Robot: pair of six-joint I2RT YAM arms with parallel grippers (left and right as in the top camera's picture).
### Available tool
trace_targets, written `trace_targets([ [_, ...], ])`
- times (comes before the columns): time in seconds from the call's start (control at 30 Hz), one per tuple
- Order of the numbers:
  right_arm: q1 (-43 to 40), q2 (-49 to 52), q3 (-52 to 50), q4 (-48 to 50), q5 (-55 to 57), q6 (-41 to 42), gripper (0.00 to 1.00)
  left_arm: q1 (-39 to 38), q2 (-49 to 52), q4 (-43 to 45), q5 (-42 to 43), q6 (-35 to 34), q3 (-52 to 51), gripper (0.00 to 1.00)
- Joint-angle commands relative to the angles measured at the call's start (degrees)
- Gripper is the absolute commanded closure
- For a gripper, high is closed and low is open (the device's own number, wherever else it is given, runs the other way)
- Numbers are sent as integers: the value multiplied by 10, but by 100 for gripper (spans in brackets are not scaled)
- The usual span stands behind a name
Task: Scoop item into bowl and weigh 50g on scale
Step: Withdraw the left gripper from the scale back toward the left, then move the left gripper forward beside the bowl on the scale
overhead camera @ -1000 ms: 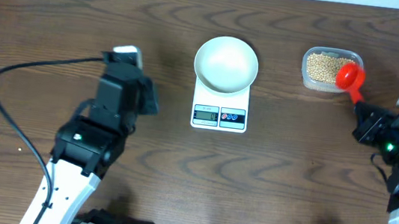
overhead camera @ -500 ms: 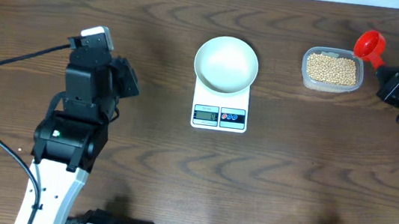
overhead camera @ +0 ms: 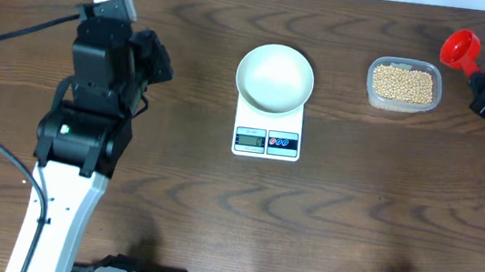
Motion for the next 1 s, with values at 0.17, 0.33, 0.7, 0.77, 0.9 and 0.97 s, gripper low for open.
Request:
trace_targets([
  [0.17,4,2,21,-23,14,2,99,3,77,-30,124,3,71,93],
  [0.33,4,2,21,-31,18,0,99,3,117,-109,160,33,118,93],
  [0.7,4,2,21,-68,32,-19,99,-30,150,-310,243,222,141,89],
  [0.77,4,2,21,-74,33,-24,99,-54,150,-337,243,264,141,88],
  [0.9,4,2,21,-75,35,-28,99,-90,150,-356,242,359,140,78],
  [0.97,4,2,21,-76,34,-28,99,-102,150,-359,241,404,140,77],
])
